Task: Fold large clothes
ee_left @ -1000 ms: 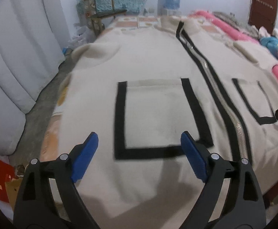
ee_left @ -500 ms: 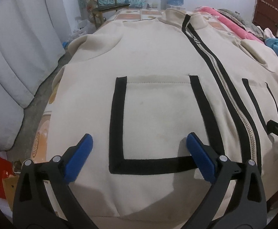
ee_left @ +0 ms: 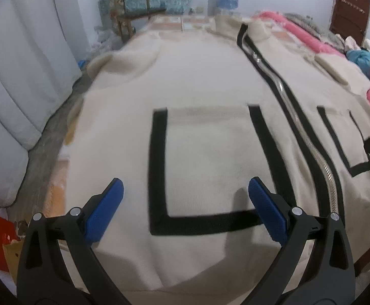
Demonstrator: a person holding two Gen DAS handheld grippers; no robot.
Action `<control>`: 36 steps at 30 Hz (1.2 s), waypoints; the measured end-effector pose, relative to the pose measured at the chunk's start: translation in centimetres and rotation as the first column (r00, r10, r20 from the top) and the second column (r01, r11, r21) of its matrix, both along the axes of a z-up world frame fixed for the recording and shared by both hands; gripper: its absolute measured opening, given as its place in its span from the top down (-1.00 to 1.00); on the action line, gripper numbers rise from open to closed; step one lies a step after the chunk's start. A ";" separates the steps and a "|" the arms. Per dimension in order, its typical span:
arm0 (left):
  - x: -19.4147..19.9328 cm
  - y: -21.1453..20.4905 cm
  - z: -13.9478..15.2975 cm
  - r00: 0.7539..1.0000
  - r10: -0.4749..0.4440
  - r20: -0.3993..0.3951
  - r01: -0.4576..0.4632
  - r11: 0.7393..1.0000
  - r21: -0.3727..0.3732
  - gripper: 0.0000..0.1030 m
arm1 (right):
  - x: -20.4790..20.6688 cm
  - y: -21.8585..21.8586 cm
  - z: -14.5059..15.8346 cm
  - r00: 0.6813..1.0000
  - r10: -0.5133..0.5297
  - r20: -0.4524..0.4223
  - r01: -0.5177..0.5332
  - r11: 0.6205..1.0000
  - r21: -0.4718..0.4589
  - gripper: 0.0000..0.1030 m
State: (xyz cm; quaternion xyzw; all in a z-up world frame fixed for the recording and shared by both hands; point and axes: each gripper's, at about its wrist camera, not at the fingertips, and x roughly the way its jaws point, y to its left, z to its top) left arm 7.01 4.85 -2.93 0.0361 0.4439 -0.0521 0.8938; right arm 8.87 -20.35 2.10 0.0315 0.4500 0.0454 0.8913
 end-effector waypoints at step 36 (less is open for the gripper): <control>15.7 29.1 -22.3 0.636 0.001 -0.772 -0.771 -0.023 -0.636 -0.81 | 8.7 10.7 -3.8 0.974 0.178 -0.140 -0.185 0.982 -0.041 -0.87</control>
